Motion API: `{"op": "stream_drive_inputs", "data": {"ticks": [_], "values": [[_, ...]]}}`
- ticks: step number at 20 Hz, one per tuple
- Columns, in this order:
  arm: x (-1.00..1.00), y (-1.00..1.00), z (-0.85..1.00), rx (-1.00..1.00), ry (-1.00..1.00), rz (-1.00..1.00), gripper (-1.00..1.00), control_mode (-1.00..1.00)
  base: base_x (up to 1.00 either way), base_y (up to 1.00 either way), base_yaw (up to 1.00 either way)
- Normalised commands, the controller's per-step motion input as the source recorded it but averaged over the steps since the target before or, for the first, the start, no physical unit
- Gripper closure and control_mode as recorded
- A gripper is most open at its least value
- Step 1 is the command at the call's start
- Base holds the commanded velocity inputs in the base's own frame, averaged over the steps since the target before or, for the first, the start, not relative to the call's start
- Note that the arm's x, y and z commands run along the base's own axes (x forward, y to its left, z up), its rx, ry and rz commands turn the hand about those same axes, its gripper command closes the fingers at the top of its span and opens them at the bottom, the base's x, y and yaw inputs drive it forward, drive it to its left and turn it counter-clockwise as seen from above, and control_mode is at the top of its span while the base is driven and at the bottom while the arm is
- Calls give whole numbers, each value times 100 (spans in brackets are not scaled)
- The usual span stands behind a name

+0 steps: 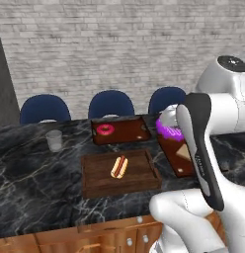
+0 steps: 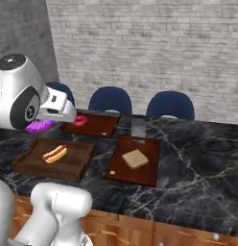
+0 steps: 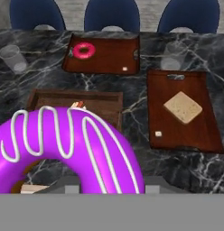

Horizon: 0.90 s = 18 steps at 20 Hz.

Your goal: Take the donuts from the fridge and place them on the empty tray on the dining counter.

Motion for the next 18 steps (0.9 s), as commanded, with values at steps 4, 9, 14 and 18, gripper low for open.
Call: {"op": "stream_drive_inputs", "data": {"ticks": [4,9,14,18], "values": [[100,0,-83,0,0,12,100,-100,0,0,0],[100,6,-68,0,1,4,100,-100,0,0,0],[100,10,-29,0,20,0,100,-100,0,0,0],[100,0,-20,0,19,0,100,-100,0,0,0]]}}
